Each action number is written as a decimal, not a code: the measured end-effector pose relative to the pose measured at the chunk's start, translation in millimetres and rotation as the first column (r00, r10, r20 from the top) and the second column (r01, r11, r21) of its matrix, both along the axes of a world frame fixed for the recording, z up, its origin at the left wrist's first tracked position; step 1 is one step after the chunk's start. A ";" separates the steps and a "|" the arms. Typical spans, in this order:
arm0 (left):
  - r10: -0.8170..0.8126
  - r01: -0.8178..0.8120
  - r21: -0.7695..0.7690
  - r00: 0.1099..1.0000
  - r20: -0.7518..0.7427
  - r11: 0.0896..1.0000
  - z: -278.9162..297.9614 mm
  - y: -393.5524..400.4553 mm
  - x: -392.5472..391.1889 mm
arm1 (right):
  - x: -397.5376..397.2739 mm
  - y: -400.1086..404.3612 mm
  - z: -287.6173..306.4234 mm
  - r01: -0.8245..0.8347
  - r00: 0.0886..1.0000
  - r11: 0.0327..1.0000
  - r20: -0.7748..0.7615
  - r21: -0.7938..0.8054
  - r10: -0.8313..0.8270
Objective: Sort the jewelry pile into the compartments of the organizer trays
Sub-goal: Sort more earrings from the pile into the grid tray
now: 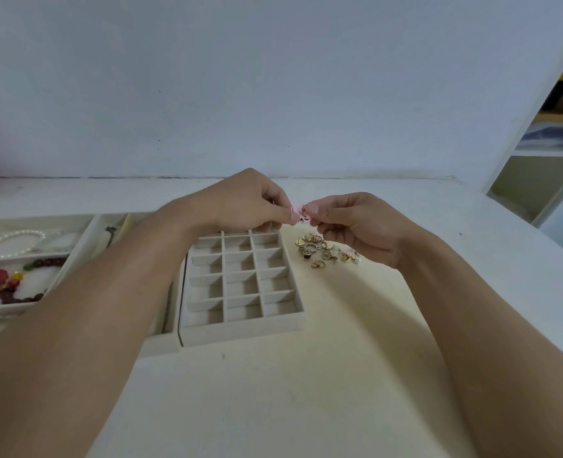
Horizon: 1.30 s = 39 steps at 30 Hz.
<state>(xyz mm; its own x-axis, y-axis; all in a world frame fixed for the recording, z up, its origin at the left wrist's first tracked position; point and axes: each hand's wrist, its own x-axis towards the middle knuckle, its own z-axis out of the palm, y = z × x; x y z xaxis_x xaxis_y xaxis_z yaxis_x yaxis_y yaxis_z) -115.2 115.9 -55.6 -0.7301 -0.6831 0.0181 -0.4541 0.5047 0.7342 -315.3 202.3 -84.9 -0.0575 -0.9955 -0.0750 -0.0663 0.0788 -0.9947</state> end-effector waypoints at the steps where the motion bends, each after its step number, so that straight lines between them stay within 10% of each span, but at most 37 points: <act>1: -0.006 0.006 0.002 1.000 0.013 1.000 0.6 0.9 0.2 | -0.2 0.6 0.6 -0.011 1.000 1.000 -0.025 0.003 0.011; 15: 0.159 -0.164 -0.068 0.985 -0.072 0.984 8.9 -15.4 69.1 | 53.8 -24.3 24.8 -0.036 0.967 0.998 -0.254 -0.059 0.020; 24: 0.335 -0.359 -0.024 0.891 -0.307 0.933 5.0 -36.3 97.1 | 105.5 -81.9 30.4 -0.033 0.720 0.999 -0.694 -0.027 0.005; 39: 0.367 -0.375 0.049 0.863 -0.347 0.926 8.6 -39.9 104.0 | 118.2 -109.3 3.2 -0.076 0.633 0.993 -0.766 0.089 0.117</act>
<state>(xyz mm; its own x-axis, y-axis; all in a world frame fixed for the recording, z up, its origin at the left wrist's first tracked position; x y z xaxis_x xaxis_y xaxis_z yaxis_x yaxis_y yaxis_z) -11.2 76.0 -47.0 -0.3679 -0.8992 0.2370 -0.3318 0.3650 0.8699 -197.1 93.0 -81.7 -0.0185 -0.9955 -0.0926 -0.8146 0.0687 -0.5760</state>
